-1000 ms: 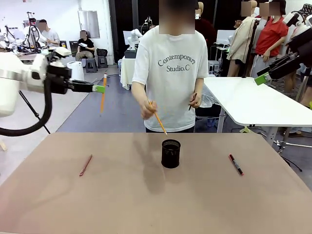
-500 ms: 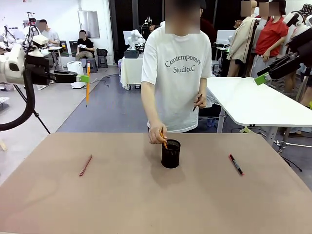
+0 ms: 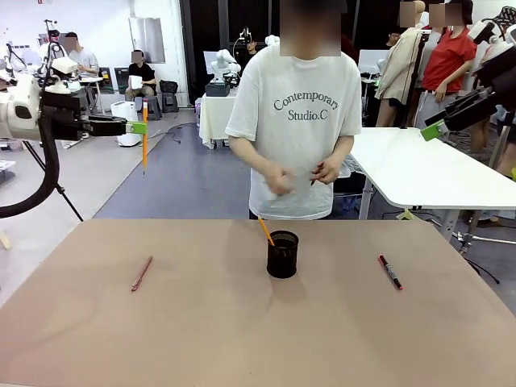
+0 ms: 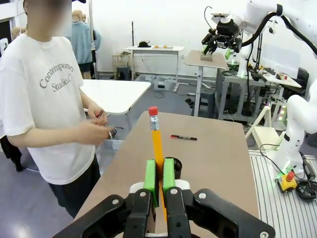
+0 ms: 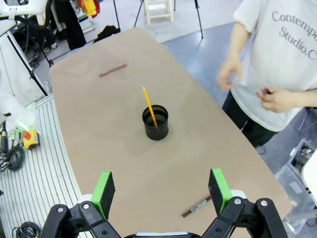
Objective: Place the pens into the pen holder.
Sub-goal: Pick up a writing instrument from the table and place it into the Pen holder.
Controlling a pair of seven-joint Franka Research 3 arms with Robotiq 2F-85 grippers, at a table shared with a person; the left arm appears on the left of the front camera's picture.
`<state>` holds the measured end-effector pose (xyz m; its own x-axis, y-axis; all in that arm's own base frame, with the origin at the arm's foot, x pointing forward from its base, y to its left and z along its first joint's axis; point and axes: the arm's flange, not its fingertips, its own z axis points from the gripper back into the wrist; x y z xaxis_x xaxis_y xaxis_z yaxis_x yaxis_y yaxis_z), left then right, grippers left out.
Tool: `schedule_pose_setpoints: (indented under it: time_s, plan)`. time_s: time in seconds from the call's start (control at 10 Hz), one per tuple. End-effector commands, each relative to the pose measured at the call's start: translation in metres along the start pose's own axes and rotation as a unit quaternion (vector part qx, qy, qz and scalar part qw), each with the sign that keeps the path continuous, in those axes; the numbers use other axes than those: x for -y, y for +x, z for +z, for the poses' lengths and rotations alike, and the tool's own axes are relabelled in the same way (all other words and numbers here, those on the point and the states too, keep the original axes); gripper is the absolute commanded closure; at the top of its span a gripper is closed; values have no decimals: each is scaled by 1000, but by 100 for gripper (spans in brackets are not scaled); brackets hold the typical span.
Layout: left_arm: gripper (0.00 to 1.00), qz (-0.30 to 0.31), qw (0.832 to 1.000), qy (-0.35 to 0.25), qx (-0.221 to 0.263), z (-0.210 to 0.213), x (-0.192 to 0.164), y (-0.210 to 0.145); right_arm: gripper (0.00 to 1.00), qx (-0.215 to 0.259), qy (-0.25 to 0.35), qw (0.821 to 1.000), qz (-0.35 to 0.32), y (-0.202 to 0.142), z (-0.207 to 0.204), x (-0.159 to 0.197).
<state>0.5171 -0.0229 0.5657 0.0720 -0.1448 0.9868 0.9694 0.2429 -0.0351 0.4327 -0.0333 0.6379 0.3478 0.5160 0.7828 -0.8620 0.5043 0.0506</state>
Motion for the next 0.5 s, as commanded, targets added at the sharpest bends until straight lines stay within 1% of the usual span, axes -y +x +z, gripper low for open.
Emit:
schedule_pose_setpoints:
  time_s: [0.0, 0.4]
  plan:
    - [100, -3, 1000, -5, -3, 1, 1, 2, 0, 6, 2, 1000, 2, 1, -1, -1]
    - [100, -3, 1000, -5, -3, 1, 1, 2, 0, 6, 2, 1000, 2, 1, -1, -1]
